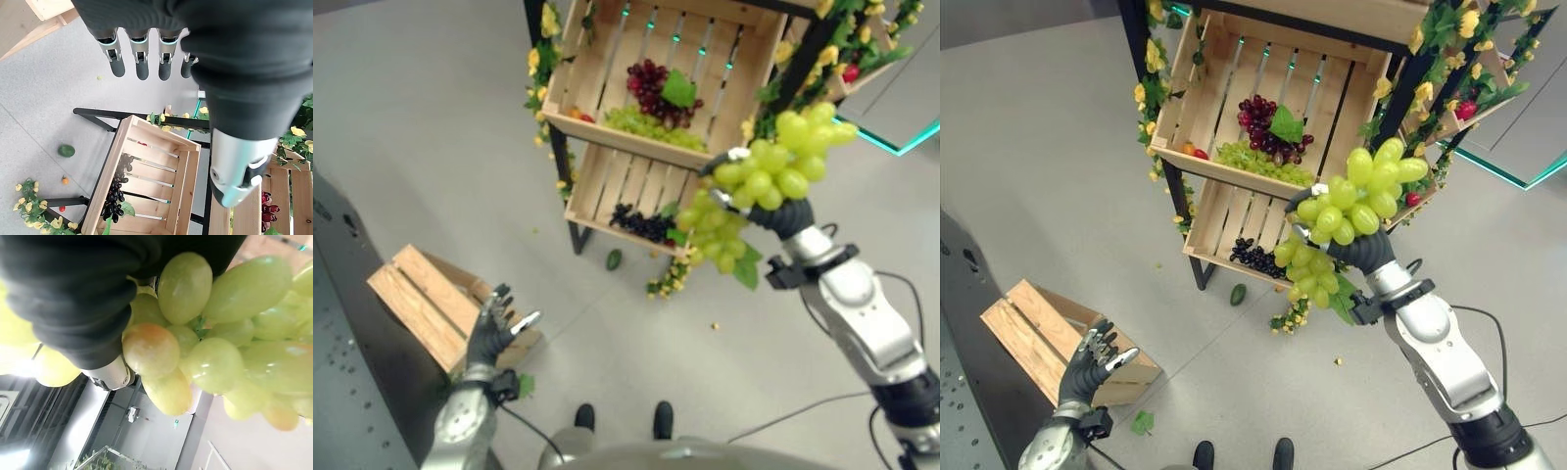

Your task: Pick up the fruits from the basket on one side to the basket on the other side

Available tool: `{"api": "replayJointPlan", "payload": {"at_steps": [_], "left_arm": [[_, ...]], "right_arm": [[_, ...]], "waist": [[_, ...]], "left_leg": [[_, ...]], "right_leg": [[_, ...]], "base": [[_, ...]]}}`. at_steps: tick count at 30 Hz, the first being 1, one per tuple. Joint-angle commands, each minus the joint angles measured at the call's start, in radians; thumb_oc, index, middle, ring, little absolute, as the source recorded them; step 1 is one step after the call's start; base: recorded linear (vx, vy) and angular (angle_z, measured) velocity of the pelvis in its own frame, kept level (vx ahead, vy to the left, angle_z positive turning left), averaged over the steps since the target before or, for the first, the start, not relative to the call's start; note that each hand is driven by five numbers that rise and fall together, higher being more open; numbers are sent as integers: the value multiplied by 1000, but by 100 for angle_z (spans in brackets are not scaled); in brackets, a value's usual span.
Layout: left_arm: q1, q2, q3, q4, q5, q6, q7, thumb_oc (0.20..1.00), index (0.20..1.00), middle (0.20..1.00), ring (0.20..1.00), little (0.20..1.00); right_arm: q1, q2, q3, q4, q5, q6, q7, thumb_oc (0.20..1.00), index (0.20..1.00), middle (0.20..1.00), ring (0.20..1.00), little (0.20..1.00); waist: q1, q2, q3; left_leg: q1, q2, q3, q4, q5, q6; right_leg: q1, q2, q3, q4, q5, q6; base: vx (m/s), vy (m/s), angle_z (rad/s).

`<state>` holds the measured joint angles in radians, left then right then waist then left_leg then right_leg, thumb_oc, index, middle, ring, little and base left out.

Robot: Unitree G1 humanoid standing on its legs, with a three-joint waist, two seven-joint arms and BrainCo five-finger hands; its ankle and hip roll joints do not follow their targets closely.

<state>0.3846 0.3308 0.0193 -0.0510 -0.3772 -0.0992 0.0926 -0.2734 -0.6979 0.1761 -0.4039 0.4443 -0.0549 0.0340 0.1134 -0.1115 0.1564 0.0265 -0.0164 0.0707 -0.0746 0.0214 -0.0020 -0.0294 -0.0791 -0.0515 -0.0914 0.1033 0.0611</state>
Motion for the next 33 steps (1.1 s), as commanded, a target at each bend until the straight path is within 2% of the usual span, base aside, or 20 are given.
{"api": "replayJointPlan", "payload": {"at_steps": [1, 25, 33], "left_arm": [[-14, 49, -34, -11, -39, -25, -13, 1000, 1000, 1000, 1000, 1000], [-36, 121, -106, -2, -95, -23, -31, 1000, 1000, 1000, 1000, 1000], [-39, 155, -125, 2, -123, -25, -40, 1000, 1000, 1000, 1000, 1000]], "right_arm": [[-146, -46, 15, 13, 47, -49, -38, 200, 200, 200, 200, 200], [-529, -116, 259, 318, 78, -6, -96, 200, 200, 200, 200, 200], [-679, -180, 318, 451, 121, -6, -123, 200, 200, 200, 200, 200]], "waist": [[24, -12, -52], [70, -30, -52], [82, -39, -45]], "left_leg": [[-49, 33, -74, 33, -52, -18], [-63, 24, -98, 32, -43, -16], [-83, 15, -110, 32, -36, -15]], "right_leg": [[36, -41, -29, 44, -104, 85], [35, -47, -48, 43, -93, 86], [23, -51, -60, 47, -89, 87]], "base": [[0, 0, 0], [-1, 1, 1], [-6, 3, 6]]}}
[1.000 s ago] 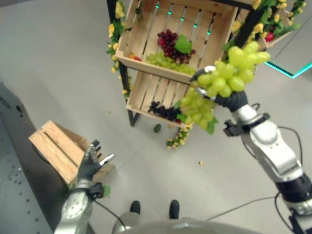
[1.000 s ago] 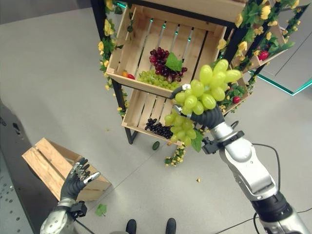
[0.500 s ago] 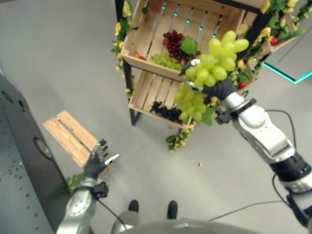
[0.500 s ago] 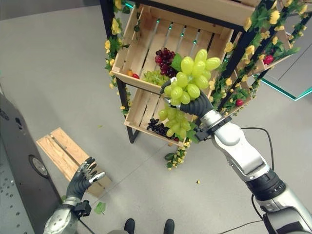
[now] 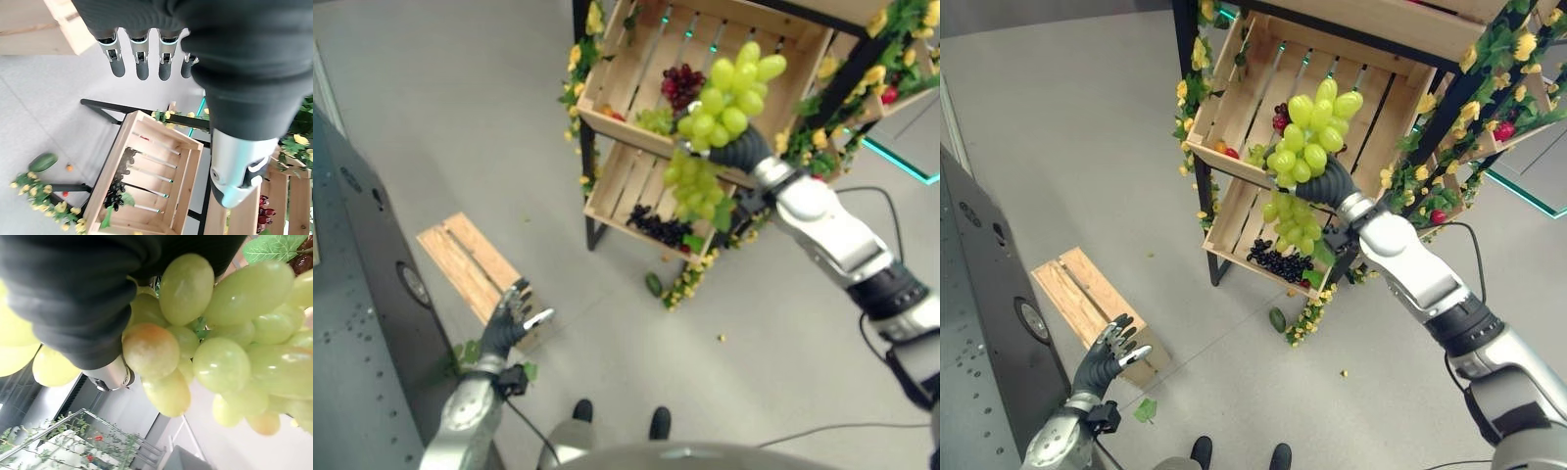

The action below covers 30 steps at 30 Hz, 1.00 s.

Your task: Pick up the fruits from the basket on one side to the basket on the other side

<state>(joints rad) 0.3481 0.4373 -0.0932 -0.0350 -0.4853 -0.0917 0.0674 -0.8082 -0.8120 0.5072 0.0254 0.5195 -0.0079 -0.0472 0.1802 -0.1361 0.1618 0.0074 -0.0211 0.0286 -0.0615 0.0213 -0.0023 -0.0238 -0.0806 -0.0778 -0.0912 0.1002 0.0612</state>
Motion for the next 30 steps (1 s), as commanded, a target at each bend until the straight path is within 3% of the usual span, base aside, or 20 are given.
{"api": "replayJointPlan", "payload": {"at_steps": [1, 23, 30], "left_arm": [[-1, 54, -13, -13, -18, -33, -15, 1000, 1000, 1000, 1000, 1000], [8, 66, -33, 25, -59, -33, -22, 1000, 1000, 1000, 1000, 1000], [10, 73, -51, 18, -79, -34, -27, 1000, 1000, 1000, 1000, 1000]], "right_arm": [[-161, -81, -5, 34, 48, -52, -44, 200, 200, 200, 200, 200], [-326, -202, 45, 366, 79, -55, -77, 200, 200, 200, 200, 200], [-382, -188, 76, 517, 67, -41, -85, 200, 200, 200, 200, 200]], "waist": [[18, -17, -50], [27, -33, -27], [30, -33, -19]], "left_leg": [[-66, 19, -71, 18, -35, -14], [-101, 15, -99, 15, -21, -18], [-113, 16, -105, 18, -18, -21]], "right_leg": [[16, -50, -36, 47, -86, 87], [-5, -48, -57, 52, -86, 84], [-13, -44, -62, 51, -88, 82]], "base": [[-9, -1, 11], [0, 2, 3], [0, 0, 0]]}}
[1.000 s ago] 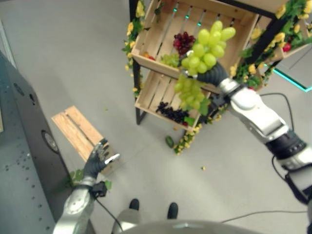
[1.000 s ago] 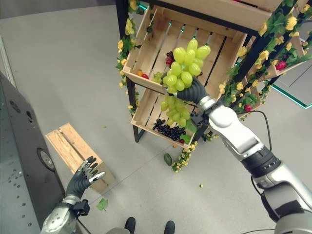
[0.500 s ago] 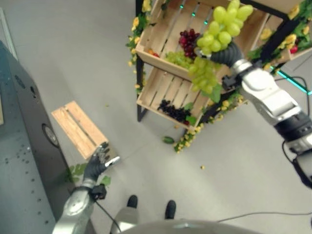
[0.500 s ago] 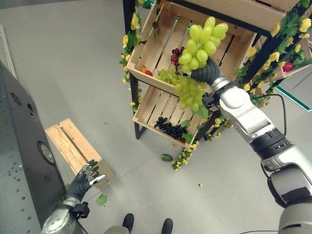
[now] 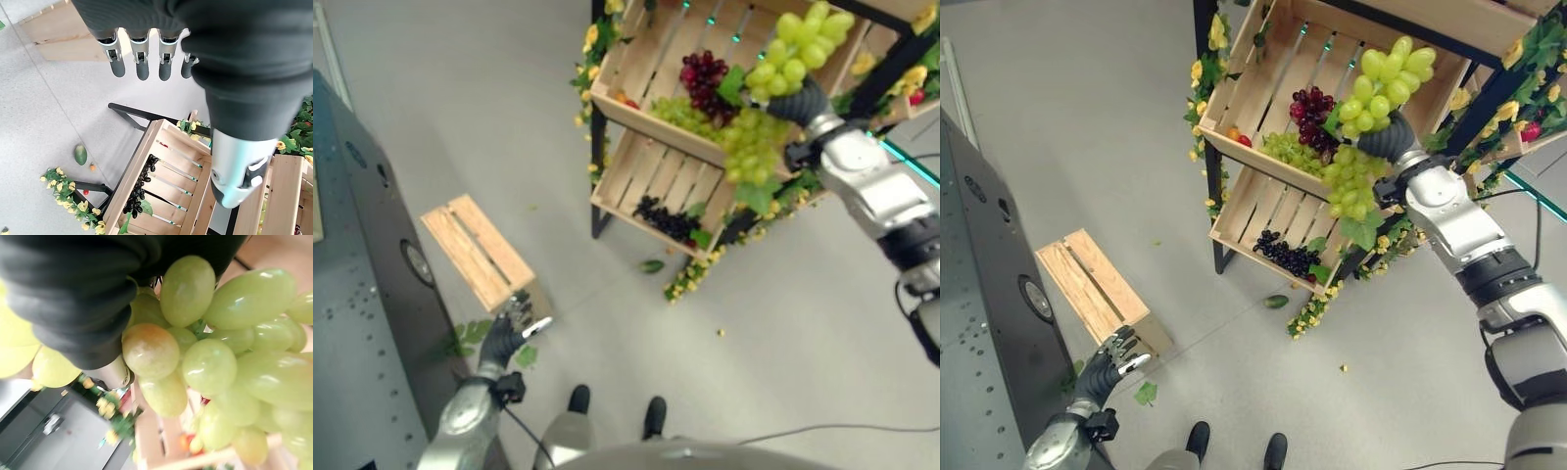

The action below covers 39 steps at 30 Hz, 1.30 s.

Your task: Pick up the fruits from the basket on one side to the basket on the other side

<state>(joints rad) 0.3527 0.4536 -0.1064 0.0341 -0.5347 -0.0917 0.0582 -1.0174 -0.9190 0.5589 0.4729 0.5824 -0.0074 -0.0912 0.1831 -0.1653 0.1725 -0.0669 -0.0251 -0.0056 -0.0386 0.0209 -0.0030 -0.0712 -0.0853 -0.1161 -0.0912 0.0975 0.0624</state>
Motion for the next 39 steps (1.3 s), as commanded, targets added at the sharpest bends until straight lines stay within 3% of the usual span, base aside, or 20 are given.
{"api": "replayJointPlan", "payload": {"at_steps": [1, 17, 29, 33, 34, 35, 37, 39], "left_arm": [[5, 59, -39, -52, -32, -34, -16, 1000, 1000, 1000, 1000, 1000], [-28, 92, -74, -73, -57, -44, -7, 1000, 1000, 1000, 1000, 1000], [-64, 77, -90, -2, -24, -41, 15, 1000, 1000, 1000, 1000, 1000], [-81, 83, -95, 85, 31, -31, 28, 1000, 1000, 1000, 1000, 1000], [-118, 103, -112, 208, 96, -20, 39, 1000, 1000, 1000, 1000, 1000], [-125, 98, -116, 215, 97, -24, 39, 1000, 1000, 1000, 1000, 1000], [-171, 87, -155, 357, 159, -18, 45, 1000, 1000, 1000, 1000, 1000], [-197, 53, -166, 510, 209, 8, 37, 1000, 1000, 1000, 1000, 1000]], "right_arm": [[-186, -72, 29, 99, -1, -40, -44, 200, 200, 200, 200, 200], [-399, 17, 122, 482, -60, -10, -58, 200, 200, 200, 200, 200], [-341, 6, 58, 375, 4, -43, -69, 200, 200, 200, 200, 200], [-304, -4, 39, 315, -1, -46, -68, 200, 200, 200, 200, 200], [-319, -6, 35, 269, 16, -47, -64, 200, 200, 200, 200, 200], [-326, -8, 40, 270, 16, -47, -64, 200, 200, 200, 200, 200], [-342, -26, 53, 260, 30, -51, -65, 200, 200, 200, 200, 200], [-349, -43, 61, 259, 37, -45, -53, 200, 200, 200, 200, 200]], "waist": [[28, -3, -29], [45, 3, 9], [40, -3, 14], [39, 2, 17], [2, 53, 59], [3, 54, 61], [-45, 87, 78], [-77, 87, 88]], "left_leg": [[-43, 20, -71, -4, -17, -21], [-95, 20, -91, 2, -2, -28], [-109, -8, -89, 47, -36, -18], [-107, -15, -85, 69, -52, -4], [-88, -12, -99, 86, -52, 15], [-91, -13, -97, 87, -52, 15], [-47, -14, -130, 70, -56, 16], [-2, -41, -146, 67, -67, 15]], "right_leg": [[33, -38, -24, 51, -86, 81], [0, -28, -42, 48, -81, 75], [11, -46, -44, 49, -76, 89], [-22, -61, -33, 155, -66, 99], [-134, -61, 11, 389, 16, 114], [-144, -62, 13, 403, 11, 114], [-242, 35, 66, 405, -59, 84], [-288, 47, 54, 326, -49, 69]], "base": [[-8, -3, 4], [-7, -3, 5], [0, 27, 2], [-30, 90, 0], [-71, 167, -1], [-14, 210, 23], [152, 119, 35], [208, 92, 15]]}}
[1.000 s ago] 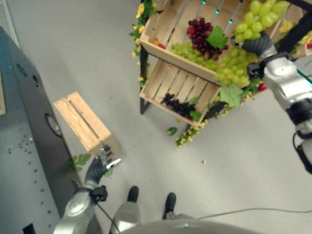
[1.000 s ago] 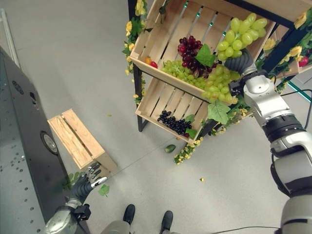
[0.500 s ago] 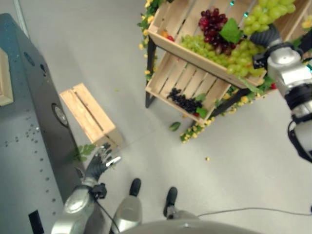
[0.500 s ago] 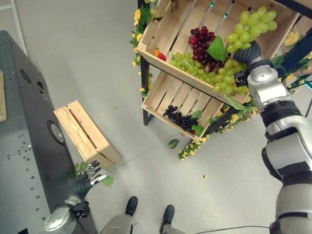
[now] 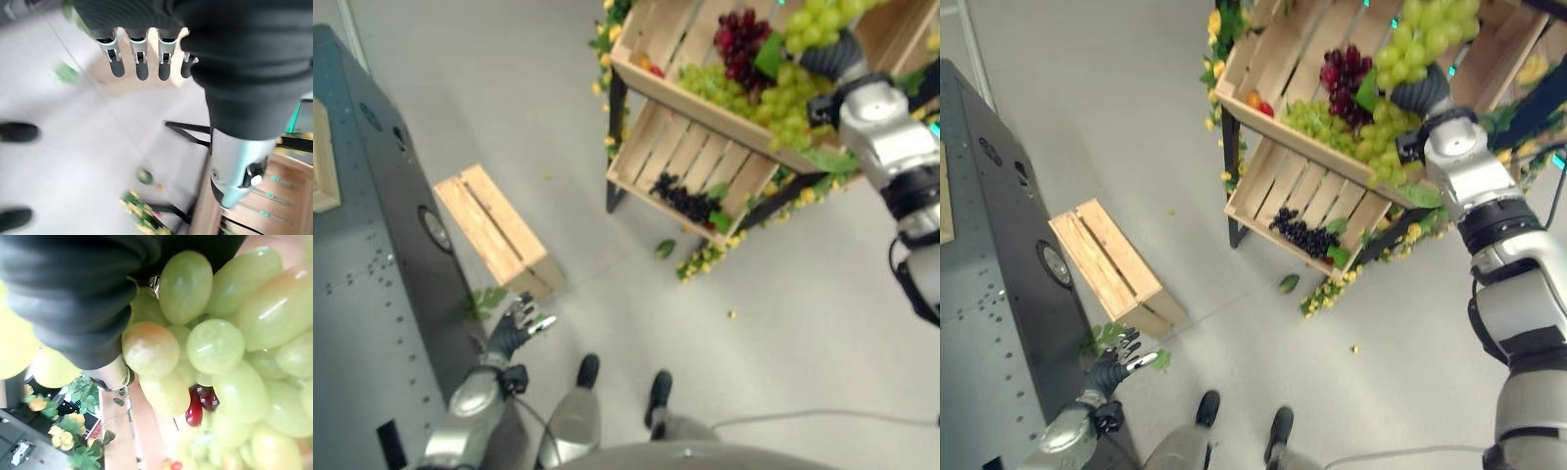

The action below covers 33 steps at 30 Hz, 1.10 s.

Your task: Pick up the fruits from the basket on one side to the basket on the other side

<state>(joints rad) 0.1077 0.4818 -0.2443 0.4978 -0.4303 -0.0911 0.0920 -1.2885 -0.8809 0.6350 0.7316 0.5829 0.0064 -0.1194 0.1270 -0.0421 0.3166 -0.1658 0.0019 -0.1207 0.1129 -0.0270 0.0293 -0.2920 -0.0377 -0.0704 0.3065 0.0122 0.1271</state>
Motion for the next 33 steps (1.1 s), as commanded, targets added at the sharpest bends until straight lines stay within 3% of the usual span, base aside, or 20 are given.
{"api": "replayJointPlan", "payload": {"at_steps": [1, 3, 6, 7, 11, 14, 16, 19, 21, 22, 23, 24, 27, 29, 30, 32, 33], "left_arm": [[28, 0, -32, 139, 117, 15, 8, 1000, 1000, 1000, 1000, 1000], [6, -27, -41, 258, 136, 19, 6, 1000, 1000, 1000, 1000, 1000], [-24, -86, -37, 478, 173, 42, 6, 1000, 1000, 1000, 1000, 1000], [-56, -122, -52, 593, 246, 57, -2, 1000, 1000, 1000, 1000, 1000], [-81, -152, -50, 691, 316, 71, -1, 1000, 1000, 1000, 1000, 1000], [-101, -158, -42, 713, 310, 71, 7, 1000, 1000, 1000, 1000, 1000], [-115, -162, -39, 678, 275, 60, 6, 1000, 1000, 1000, 1000, 1000], [-119, -161, -48, 652, 268, 57, 9, 1000, 1000, 1000, 1000, 1000], [-120, -169, -61, 614, 238, 52, 15, 1000, 1000, 1000, 1000, 1000], [-107, -174, -51, 611, 217, 53, 18, 1000, 1000, 1000, 1000, 1000], [-108, -174, -52, 611, 216, 53, 18, 1000, 1000, 1000, 1000, 1000], [-102, -178, -45, 617, 208, 54, 21, 1000, 1000, 1000, 1000, 1000], [-79, -197, -9, 649, 167, 58, 34, 1000, 1000, 1000, 1000, 1000], [-77, -212, 22, 694, 122, 66, 46, 1000, 1000, 1000, 1000, 1000], [-63, -217, 25, 703, 108, 70, 49, 1000, 1000, 1000, 1000, 1000], [-44, -227, 55, 756, 114, 81, 45, 1000, 1000, 1000, 1000, 1000], [-37, -229, 74, 782, 116, 84, 46, 1000, 1000, 1000, 1000, 1000]], "right_arm": [[-75, -76, -15, -4, 45, -58, -25, 200, 200, 200, 200, 200], [-54, -81, -21, -30, 54, -58, -22, 200, 200, 200, 200, 200], [-39, -78, -24, -23, 52, -54, -11, 200, 200, 200, 200, 200], [-10, -95, -28, -18, 48, -47, 1, 200, 200, 200, 200, 200], [24, -98, -45, -46, 43, -43, 10, 200, 200, 200, 200, 200], [42, -97, -38, -63, 56, -53, 18, 200, 200, 200, 200, 200], [85, -119, -46, -103, 57, -51, 24, 200, 200, 200, 200, 200], [104, -128, -54, -126, 63, -56, 27, 200, 200, 200, 200, 200], [133, -151, -59, -148, 77, -65, 26, 200, 200, 200, 200, 200], [129, -173, -49, -158, 81, -64, 28, 200, 200, 200, 200, 200], [128, -174, -48, -157, 81, -64, 28, 200, 200, 200, 200, 200], [124, -181, -45, -163, 85, -66, 27, 200, 200, 200, 200, 200], [127, -195, -48, -177, 101, -72, 23, 200, 200, 200, 200, 200], [96, -194, -41, -153, 120, -76, 7, 200, 200, 200, 200, 200], [90, -200, -32, -142, 125, -76, -1, 200, 200, 200, 200, 200], [64, -190, -12, -105, 117, -68, 9, 200, 200, 200, 200, 200], [62, -188, -8, -95, 112, -68, 12, 200, 200, 200, 200, 200]], "waist": [[-35, -39, -44], [-61, -38, -34], [-77, -44, -42], [-98, -57, -76], [-105, -56, -116], [-111, -65, -141], [-123, -64, -171], [-127, -62, -178], [-128, -60, -188], [-120, -58, -185], [-120, -57, -185], [-114, -63, -178], [-79, -85, -138], [-33, -90, -82], [-27, -94, -77], [-8, -102, -72], [0, -88, -76]], "left_leg": [[122, -81, -41, -85, -27, -18], [159, -96, -64, -77, -47, -19], [191, -114, -73, -61, -76, -17], [207, -130, -95, -70, -99, -17], [248, -116, -82, -94, -120, -18], [253, -101, -88, -77, -142, -35], [288, -57, -106, -68, -170, -56], [296, -42, -107, -45, -180, -66], [290, -27, -115, 34, -167, -86], [262, -24, -114, 135, -101, -112], [259, -25, -114, 141, -104, -112], [219, -35, -113, 250, -60, -125], [87, -127, -87, 561, 38, -154], [-72, -185, -46, 681, 6, -147], [-89, -169, -43, 656, 3, -134], [-148, -86, -32, 505, -18, -117], [-129, -11, -6, 298, -14, -116]], "right_leg": [[-89, -19, -12, -138, 74, 4], [-85, -26, -17, -242, 125, 18], [-102, -30, -14, -282, 163, 32], [-63, -22, 49, -313, 169, 22], [-42, -32, 27, -325, 213, 19], [-22, -24, 9, -325, 184, 9], [-8, -8, -18, -298, 136, -21], [8, 2, -30, -293, 123, -29], [50, 23, -40, -299, 97, -39], [83, 40, -39, -305, 75, -55], [83, 41, -40, -306, 75, -55], [103, 41, -36, -312, 68, -64], [179, 37, -30, -344, 44, -91], [208, 18, -15, -347, 39, -93], [206, 13, -9, -340, 37, -88], [226, 8, 14, -341, 19, -84], [244, 29, 20, -342, 4, -86]], "base": [[225, 10, 18], [252, -11, 39], [218, -34, 59], [190, -45, 34], [220, -75, 53], [170, -147, -16], [279, -218, 11], [194, -150, 27], [208, -188, 21], [133, -130, 12], [94, -128, 4], [50, -88, -2], [62, -124, -11], [-50, -98, -29], [17, -44, -28], [122, 4, -2], [213, 52, -14]]}}
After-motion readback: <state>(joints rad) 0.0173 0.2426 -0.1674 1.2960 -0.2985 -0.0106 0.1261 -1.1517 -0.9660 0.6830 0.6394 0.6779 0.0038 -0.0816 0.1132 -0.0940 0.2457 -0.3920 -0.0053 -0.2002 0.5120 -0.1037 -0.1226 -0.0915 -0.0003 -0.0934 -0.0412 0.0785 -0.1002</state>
